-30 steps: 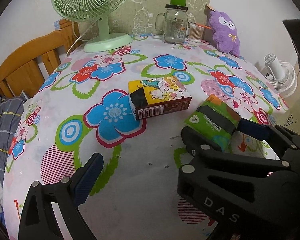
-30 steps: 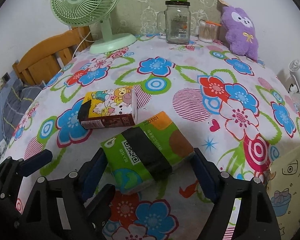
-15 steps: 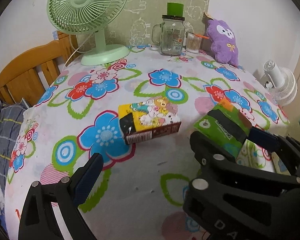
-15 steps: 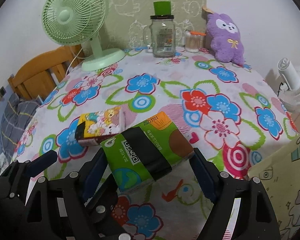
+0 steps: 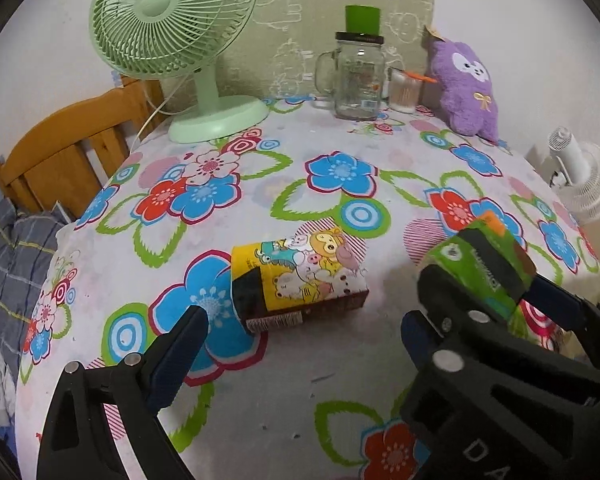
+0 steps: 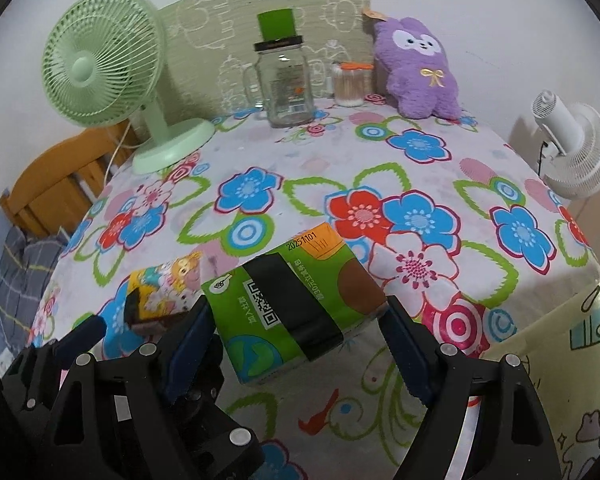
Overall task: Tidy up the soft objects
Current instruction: 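Lower the left tool around the yellow cartoon snack box and close it, then lift the snack box with the left tool while the right tool lifts the green pack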
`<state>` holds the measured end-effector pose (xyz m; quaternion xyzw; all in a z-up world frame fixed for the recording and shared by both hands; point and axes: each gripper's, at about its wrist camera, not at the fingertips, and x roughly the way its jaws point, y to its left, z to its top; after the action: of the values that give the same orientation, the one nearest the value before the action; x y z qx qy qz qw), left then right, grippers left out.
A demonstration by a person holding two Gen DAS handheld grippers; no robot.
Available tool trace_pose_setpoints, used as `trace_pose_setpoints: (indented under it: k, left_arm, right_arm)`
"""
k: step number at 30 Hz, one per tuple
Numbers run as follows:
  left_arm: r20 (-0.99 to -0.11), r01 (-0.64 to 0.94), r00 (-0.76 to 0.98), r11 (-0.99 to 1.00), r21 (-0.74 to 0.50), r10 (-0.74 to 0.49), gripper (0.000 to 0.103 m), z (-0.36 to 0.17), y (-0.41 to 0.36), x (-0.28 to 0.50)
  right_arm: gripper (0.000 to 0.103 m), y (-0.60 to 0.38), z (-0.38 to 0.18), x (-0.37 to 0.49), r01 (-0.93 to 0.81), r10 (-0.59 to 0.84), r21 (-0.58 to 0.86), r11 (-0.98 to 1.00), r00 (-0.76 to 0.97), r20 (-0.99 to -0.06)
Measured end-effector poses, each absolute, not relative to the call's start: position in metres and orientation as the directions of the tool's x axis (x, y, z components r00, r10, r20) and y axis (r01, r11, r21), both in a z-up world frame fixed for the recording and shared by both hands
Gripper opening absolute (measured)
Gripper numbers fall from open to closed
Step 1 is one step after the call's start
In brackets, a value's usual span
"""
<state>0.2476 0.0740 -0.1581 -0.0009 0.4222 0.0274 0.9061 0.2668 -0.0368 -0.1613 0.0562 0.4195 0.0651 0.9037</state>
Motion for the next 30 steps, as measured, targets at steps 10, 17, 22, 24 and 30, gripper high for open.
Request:
trace_pose_setpoints:
  k: [10, 17, 22, 24, 30]
  left_arm:
    - [-0.79, -0.086, 0.608, 0.996, 0.025, 0.073, 0.079, -0.175, 0.077, 0.266]
    - [-0.789, -0.07, 0.61, 0.997, 0.032, 0.068, 0.075, -0.174, 0.075, 0.264]
    - [-0.792, -0.042, 0.609, 0.999, 0.021, 0.042, 0.074, -0.172, 0.072, 0.257]
    - [-0.792, -0.033, 0.61, 0.999, 0.015, 0.032, 0.074, -0.171, 0.07, 0.252]
    - [-0.777, -0.03, 0.628, 0.999, 0.029, 0.042, 0.074, -0.163, 0.068, 0.236]
  right_arm:
    - [0.084, -0.041, -0.172, 0.275, -0.041, 0.161, 0.174, 0.984, 0.621, -0.767]
    - [0.084, -0.042, -0.174, 0.274, -0.05, 0.178, 0.187, 0.981, 0.611, -0.771]
    - [0.084, -0.042, -0.175, 0.272, -0.059, 0.191, 0.196, 0.979, 0.597, -0.779]
    - [0.084, -0.041, -0.175, 0.27, -0.063, 0.19, 0.191, 0.98, 0.594, -0.782]
    - [0.084, -0.04, -0.171, 0.259, -0.08, 0.191, 0.179, 0.981, 0.594, -0.782]
